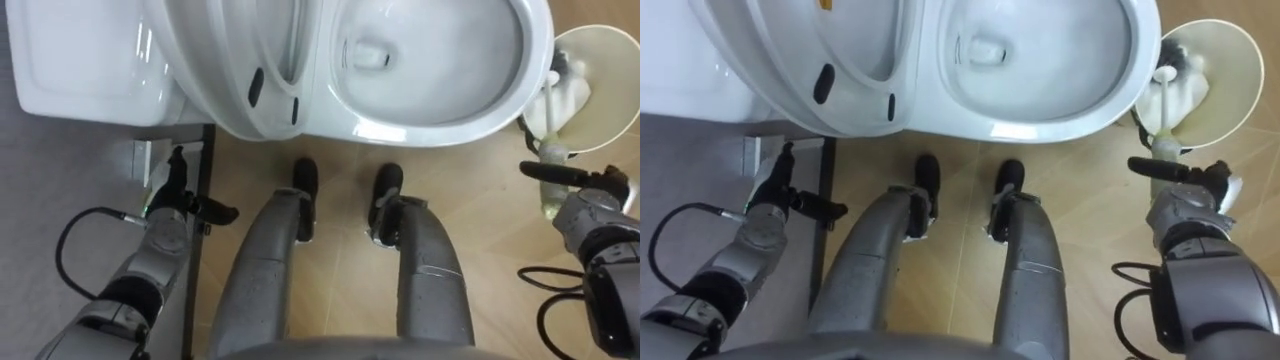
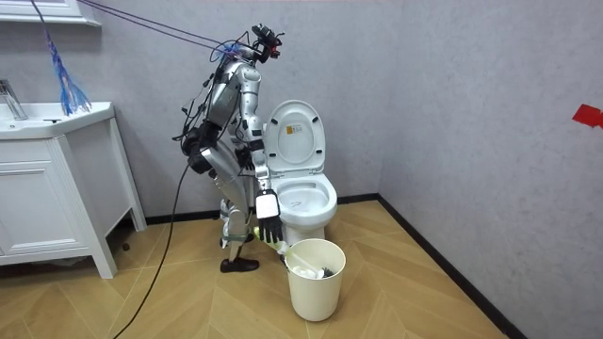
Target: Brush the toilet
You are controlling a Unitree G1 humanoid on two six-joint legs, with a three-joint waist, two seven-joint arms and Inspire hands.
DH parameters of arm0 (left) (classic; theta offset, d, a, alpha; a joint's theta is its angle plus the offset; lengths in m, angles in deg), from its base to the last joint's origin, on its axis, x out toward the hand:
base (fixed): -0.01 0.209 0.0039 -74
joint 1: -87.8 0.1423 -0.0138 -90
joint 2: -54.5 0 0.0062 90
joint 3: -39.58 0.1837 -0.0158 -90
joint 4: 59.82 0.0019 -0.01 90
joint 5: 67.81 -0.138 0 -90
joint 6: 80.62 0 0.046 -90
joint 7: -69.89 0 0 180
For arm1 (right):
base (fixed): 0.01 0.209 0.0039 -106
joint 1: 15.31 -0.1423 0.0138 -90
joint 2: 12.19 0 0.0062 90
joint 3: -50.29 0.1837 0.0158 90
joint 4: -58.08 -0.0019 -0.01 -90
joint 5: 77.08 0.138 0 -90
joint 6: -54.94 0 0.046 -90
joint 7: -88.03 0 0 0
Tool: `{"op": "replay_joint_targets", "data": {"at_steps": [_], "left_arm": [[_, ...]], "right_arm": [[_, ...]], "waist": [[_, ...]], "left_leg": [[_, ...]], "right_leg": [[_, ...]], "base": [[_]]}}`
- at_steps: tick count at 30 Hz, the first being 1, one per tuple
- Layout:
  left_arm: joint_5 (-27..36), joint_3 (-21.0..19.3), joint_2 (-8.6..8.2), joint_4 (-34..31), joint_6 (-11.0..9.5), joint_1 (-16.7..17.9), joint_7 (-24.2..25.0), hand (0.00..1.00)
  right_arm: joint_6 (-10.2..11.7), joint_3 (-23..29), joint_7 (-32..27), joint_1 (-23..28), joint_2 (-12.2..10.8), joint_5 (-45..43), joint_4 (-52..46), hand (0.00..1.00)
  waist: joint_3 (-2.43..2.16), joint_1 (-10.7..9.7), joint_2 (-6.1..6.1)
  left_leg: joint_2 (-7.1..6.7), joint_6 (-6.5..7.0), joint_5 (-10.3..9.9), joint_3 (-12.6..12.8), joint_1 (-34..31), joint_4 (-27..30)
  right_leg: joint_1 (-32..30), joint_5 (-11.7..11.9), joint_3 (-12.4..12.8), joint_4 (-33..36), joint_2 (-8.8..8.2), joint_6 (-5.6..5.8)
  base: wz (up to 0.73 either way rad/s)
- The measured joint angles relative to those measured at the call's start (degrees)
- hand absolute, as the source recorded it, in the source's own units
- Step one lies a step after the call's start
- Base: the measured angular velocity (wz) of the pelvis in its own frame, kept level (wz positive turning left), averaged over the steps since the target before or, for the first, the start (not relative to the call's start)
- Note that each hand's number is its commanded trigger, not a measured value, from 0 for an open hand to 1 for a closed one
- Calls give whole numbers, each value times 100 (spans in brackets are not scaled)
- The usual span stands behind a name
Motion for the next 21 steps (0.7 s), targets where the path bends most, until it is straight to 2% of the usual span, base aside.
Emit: {"op": "replay_joint_targets", "data": {"at_steps": [5, 9, 17, 21], "left_arm": [[3, -5, 5, 17, 4, -6, -6, 0], [358, 0, 10, -9, -3, -13, -6, 0], [461, 1, 150, 10, 10, -114, -64, 0], [447, 5, 193, -20, 98, -136, -64, 0]], "right_arm": [[-73, -123, 234, 28, 11, -11, -31, 0], [-110, -266, 352, 19, 51, -53, -13, 0], [-124, -454, 559, -28, 211, -209, 28, 0], [-207, -649, 614, -82, 264, -291, 53, 0]], "waist": [[0, 14, 2], [3, -8, 6], [5, -8, 2], [13, 19, 19]], "left_leg": [[-2, 0, -2, 23, -161, 105], [8, -14, -12, 12, -450, 318], [7, -17, -72, -14, -1088, 837], [13, -41, -190, -65, -1427, 1211]], "right_leg": [[-194, -23, 34, 151, -12, -10], [-457, -46, 14, 318, -11, -40], [-1055, -140, -49, 855, -104, -112], [-1334, -231, -80, 1175, -130, -131]], "base": [[1], [3], [5], [1]]}}
